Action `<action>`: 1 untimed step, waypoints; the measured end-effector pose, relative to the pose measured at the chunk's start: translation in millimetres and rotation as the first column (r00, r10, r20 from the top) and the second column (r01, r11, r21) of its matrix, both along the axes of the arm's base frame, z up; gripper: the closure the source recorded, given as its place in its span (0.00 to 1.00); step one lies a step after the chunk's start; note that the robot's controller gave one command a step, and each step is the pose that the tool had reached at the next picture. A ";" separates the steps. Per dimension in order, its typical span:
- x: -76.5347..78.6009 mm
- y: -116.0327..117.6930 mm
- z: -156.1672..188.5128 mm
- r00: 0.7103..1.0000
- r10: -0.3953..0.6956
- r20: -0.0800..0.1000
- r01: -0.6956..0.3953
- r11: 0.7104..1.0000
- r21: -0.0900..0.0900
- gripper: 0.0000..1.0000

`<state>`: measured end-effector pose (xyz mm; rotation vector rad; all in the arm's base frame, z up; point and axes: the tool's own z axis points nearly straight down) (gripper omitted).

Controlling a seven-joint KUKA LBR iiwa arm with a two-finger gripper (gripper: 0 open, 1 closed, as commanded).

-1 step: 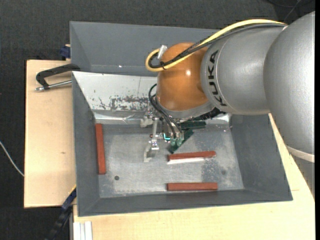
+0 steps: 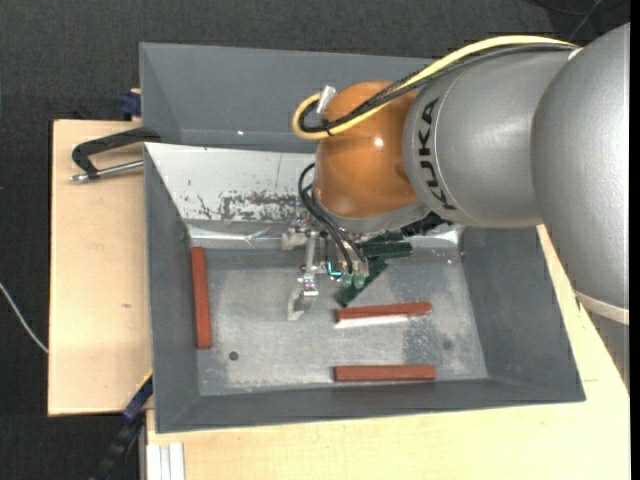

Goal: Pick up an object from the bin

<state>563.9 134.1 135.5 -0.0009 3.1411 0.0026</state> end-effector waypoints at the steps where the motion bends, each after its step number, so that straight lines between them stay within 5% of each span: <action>1: 6.1 -37.8 -31.1 0.998 0.062 0.005 -0.063 0.998 0.002 0.00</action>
Offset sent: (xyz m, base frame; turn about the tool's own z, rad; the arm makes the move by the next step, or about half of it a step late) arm -0.0112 -0.0721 -0.0328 -0.4335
